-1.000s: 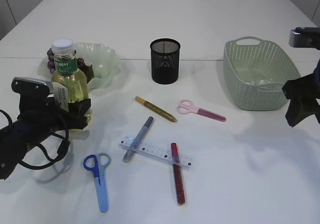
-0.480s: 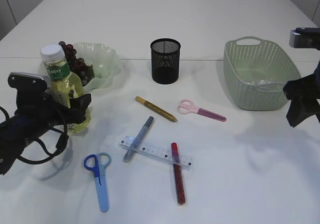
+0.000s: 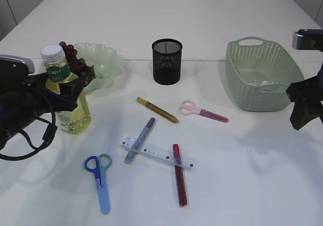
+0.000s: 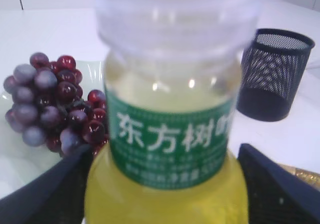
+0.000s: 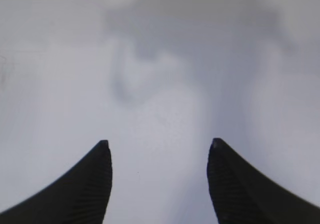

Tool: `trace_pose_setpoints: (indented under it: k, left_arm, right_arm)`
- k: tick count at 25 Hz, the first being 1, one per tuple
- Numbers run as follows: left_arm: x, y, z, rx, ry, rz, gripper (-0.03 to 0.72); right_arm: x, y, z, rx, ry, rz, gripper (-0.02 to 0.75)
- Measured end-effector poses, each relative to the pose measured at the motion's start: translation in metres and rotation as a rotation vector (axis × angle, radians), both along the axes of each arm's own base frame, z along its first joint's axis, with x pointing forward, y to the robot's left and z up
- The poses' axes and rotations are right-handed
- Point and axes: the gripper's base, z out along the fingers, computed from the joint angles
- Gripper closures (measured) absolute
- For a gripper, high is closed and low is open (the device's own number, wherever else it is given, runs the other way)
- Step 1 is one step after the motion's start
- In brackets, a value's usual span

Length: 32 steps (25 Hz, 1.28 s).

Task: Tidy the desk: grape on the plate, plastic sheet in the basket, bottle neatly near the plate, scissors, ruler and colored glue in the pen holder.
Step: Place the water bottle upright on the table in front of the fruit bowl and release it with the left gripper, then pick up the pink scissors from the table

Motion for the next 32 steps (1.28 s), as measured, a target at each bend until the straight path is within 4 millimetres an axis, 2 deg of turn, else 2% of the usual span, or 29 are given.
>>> trace_pose_setpoints:
  k: [4, 12, 16, 25, 28, 32]
  left_arm:
    - [-0.008, -0.002, 0.028, 0.0, -0.072, -0.04, 0.073]
    - [-0.023, -0.001, 0.099, -0.029, -0.29, -0.059, 0.188]
    - [-0.033, 0.002, 0.123, -0.017, -0.297, -0.051, 0.216]
    - [-0.069, 0.015, 0.146, 0.018, 0.011, 0.015, 0.279]
    - [-0.086, 0.023, 0.147, 0.025, 0.179, 0.063, 0.283]
    - [-0.112, 0.032, 0.137, 0.03, 0.466, 0.138, 0.284]
  right_arm:
    - [0.0, 0.0, 0.0, -0.002, 0.004, 0.001, 0.262]
    - [-0.002, 0.0, 0.0, -0.003, 0.026, 0.003, 0.262]
    - [-0.003, 0.0, 0.0, 0.005, 0.03, 0.0, 0.262]
    - [-0.009, 0.0, 0.001, 0.006, 0.078, 0.004, 0.262]
    - [-0.01, 0.0, 0.003, 0.006, 0.072, 0.004, 0.262]
    - [-0.013, 0.0, 0.008, 0.007, 0.064, 0.005, 0.262]
